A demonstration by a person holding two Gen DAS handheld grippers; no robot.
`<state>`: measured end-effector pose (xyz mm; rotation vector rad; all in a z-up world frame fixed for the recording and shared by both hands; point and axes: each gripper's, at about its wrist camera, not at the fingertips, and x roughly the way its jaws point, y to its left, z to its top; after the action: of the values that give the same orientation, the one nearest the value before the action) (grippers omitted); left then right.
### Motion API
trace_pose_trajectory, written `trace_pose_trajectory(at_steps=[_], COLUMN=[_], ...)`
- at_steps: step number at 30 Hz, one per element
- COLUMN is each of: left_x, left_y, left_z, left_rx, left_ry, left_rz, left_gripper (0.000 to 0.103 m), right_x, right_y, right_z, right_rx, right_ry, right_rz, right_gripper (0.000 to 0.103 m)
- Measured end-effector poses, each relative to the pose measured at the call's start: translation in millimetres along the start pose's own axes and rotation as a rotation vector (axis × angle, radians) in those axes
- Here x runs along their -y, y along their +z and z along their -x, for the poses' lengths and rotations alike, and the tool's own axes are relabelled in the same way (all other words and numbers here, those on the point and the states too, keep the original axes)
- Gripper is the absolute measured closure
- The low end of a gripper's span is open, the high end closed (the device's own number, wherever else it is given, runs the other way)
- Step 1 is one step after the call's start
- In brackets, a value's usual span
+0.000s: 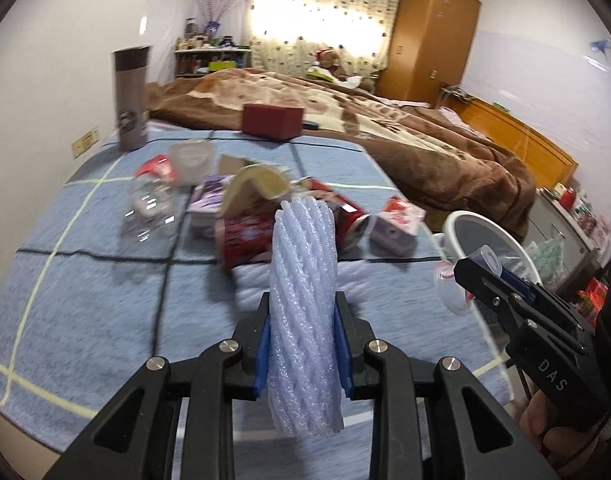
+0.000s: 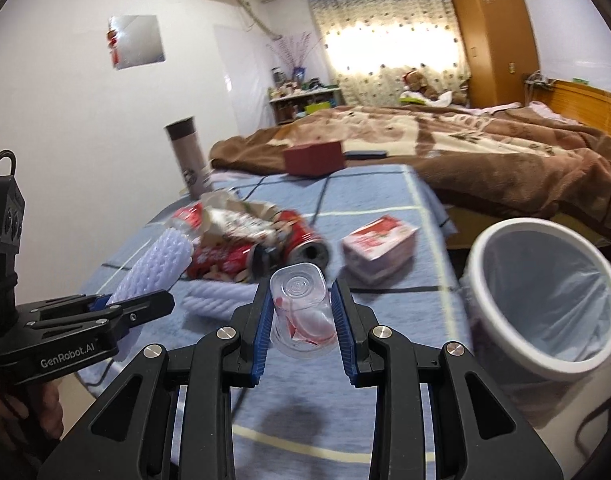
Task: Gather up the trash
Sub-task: 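Carry the foam net and clear cup over the white bin with both tools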
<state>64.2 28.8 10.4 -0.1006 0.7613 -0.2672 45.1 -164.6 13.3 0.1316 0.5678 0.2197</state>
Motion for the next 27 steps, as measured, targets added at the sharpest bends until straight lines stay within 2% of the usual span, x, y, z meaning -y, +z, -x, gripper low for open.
trace_pose_trajectory(at_steps=[7,19,27], left_x=[46,140,182], left_y=[24,43,46], left_z=[-20,-60,-85], left_rx=[-0.005,-0.056,-0.102], left_ry=[-0.114,-0.296,-0.332], left_rz=[-0.058,-0.176,-0.228], left_gripper=[0.074,0.074,0.074], right_x=[53,126,162], right_y=[13,22,14], right_z=[13,25,19], right_rx=[0.044,0.071,0.013], right_ry=[-0.101,-0.287,-0.351], right_rz=[-0.073,-0.164,-0.209], right_gripper=[0.072,0.072,0.072])
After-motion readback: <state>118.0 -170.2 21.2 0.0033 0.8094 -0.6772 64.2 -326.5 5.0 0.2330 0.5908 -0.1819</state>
